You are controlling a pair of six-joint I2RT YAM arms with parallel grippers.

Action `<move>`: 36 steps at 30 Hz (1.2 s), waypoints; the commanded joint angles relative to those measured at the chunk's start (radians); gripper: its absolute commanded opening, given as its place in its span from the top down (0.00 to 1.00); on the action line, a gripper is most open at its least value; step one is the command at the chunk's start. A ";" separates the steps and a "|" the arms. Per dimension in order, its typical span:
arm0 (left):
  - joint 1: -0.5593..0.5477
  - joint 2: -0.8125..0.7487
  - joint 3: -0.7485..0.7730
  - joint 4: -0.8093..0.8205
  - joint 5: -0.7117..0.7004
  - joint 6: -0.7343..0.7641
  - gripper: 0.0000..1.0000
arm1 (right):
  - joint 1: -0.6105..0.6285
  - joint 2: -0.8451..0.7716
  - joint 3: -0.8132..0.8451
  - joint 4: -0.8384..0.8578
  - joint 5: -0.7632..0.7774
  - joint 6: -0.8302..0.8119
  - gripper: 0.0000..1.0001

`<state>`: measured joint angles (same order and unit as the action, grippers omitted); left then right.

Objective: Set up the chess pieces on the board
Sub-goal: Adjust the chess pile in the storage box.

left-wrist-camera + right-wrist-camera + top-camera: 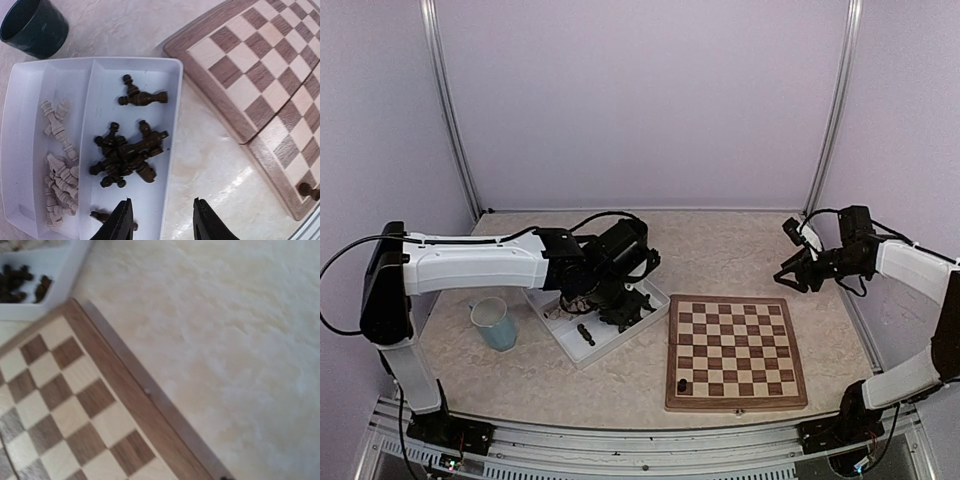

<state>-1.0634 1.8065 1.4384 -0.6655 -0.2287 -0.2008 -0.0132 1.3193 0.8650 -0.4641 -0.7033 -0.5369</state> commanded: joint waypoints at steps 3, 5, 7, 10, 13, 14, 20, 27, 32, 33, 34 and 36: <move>0.157 -0.010 -0.009 -0.023 0.092 0.147 0.62 | 0.037 0.033 0.035 -0.006 -0.110 -0.033 0.52; 0.205 0.003 0.002 -0.050 0.128 0.115 0.63 | 0.044 0.066 0.047 -0.009 -0.118 -0.022 0.53; 0.231 -0.009 -0.011 -0.060 0.147 0.039 0.63 | 0.050 0.091 0.059 -0.024 -0.126 -0.021 0.54; 0.245 -0.035 -0.053 -0.062 0.112 -0.058 0.61 | 0.065 0.106 0.069 -0.036 -0.128 -0.043 0.55; 0.244 -0.031 -0.084 -0.018 0.107 -0.099 0.60 | 0.094 0.107 0.082 -0.048 -0.113 -0.072 0.55; 0.237 -0.028 -0.091 0.016 0.124 -0.086 0.59 | 0.105 0.107 0.085 -0.050 -0.105 -0.079 0.55; 0.214 0.075 0.010 0.051 0.220 0.179 0.60 | 0.131 0.155 0.151 -0.070 -0.138 -0.086 0.56; 0.238 0.132 0.053 0.040 0.331 0.370 0.60 | 0.151 0.150 0.112 -0.026 -0.193 -0.062 0.56; 0.247 0.200 0.082 -0.001 0.322 0.413 0.60 | 0.154 0.138 0.101 -0.030 -0.177 -0.066 0.55; 0.249 0.209 0.077 0.002 0.324 0.417 0.59 | 0.154 0.138 0.101 -0.029 -0.175 -0.067 0.55; 0.253 0.214 0.075 0.009 0.326 0.418 0.60 | 0.154 0.139 0.100 -0.028 -0.174 -0.067 0.55; 0.263 0.226 0.073 0.020 0.337 0.414 0.60 | 0.154 0.143 0.097 -0.028 -0.176 -0.067 0.55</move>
<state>-0.8185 2.0003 1.4971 -0.6453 0.0742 0.1699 0.1299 1.4757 0.9730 -0.4961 -0.8600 -0.5972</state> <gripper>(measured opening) 0.403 0.451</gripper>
